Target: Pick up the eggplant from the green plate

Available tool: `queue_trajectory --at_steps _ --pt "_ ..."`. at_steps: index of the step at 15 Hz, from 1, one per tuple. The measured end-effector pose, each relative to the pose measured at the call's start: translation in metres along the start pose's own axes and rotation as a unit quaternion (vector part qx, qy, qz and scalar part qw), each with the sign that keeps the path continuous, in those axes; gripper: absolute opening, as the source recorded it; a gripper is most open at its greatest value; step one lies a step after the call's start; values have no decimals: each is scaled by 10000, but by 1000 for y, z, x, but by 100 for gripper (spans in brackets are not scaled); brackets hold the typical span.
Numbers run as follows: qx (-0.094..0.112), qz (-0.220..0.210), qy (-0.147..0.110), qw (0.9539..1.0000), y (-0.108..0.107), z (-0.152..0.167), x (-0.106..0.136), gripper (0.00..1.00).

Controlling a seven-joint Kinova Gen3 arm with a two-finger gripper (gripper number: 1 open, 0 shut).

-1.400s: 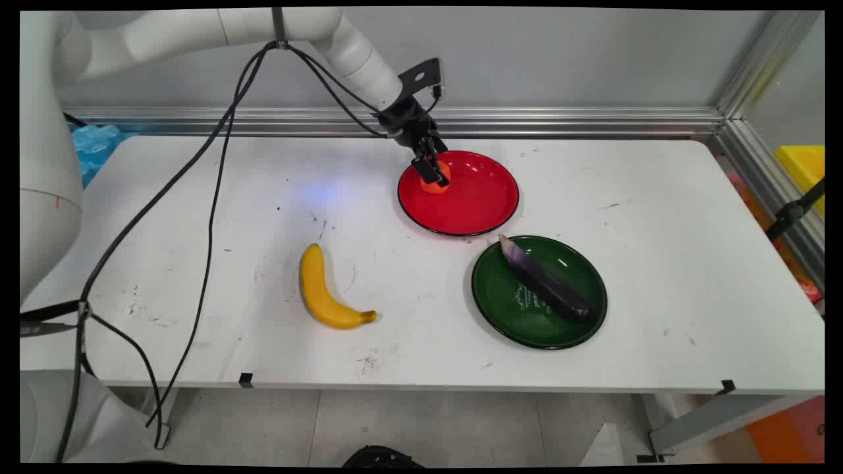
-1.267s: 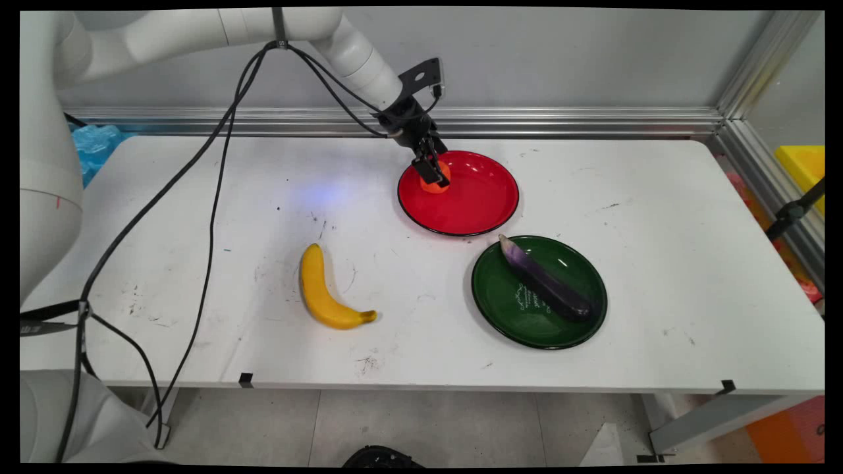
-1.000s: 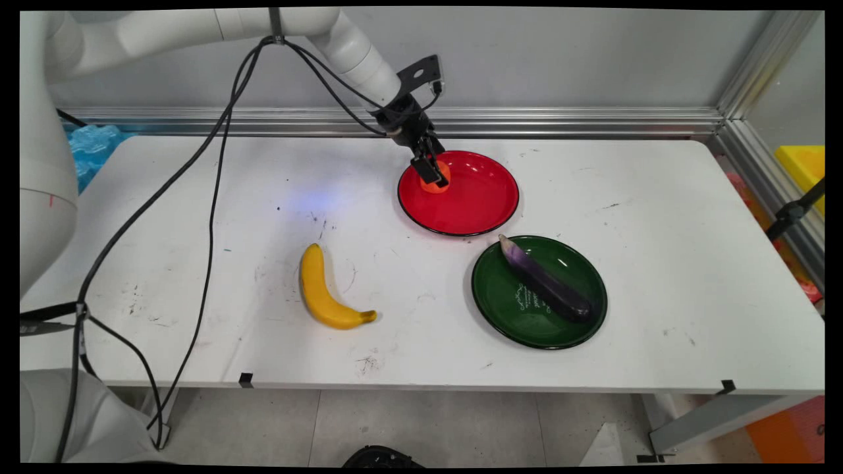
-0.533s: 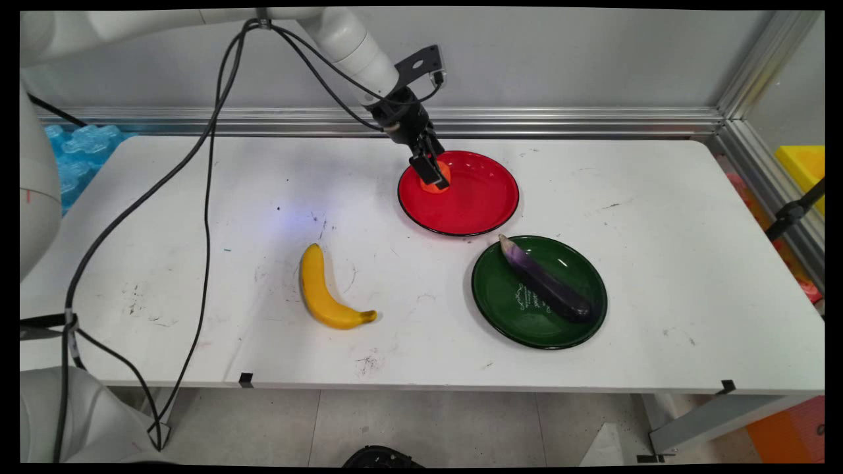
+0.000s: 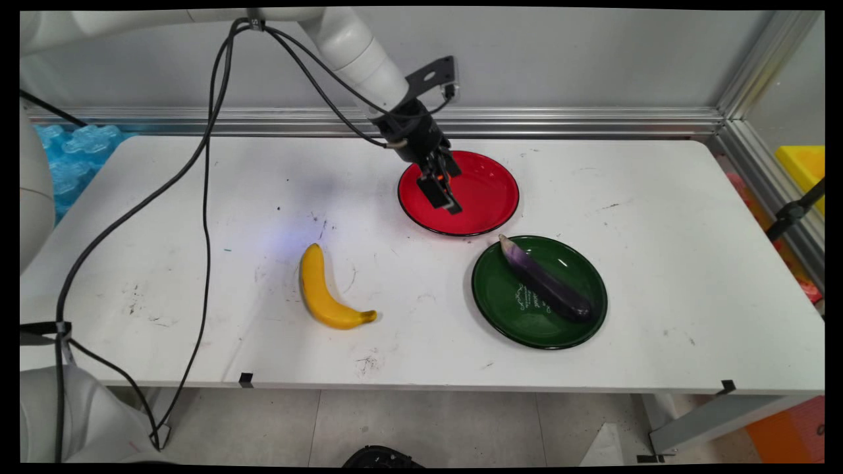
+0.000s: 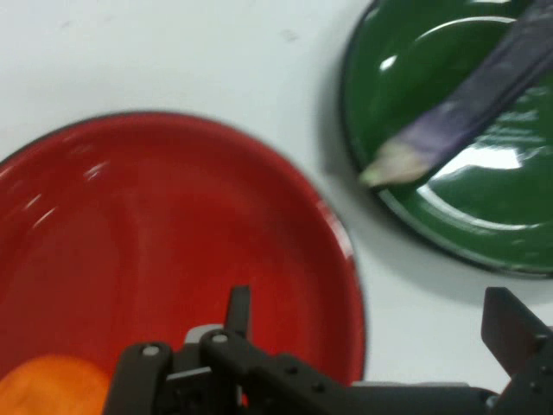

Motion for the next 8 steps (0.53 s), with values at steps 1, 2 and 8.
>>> queue_trajectory --at_steps 1,2,8 --pt "-34 62 22 10000 4 2 3 100" --pt "-88 151 53 9998 9 5 6 100" --pt "-333 730 272 9964 33 38 31 100"
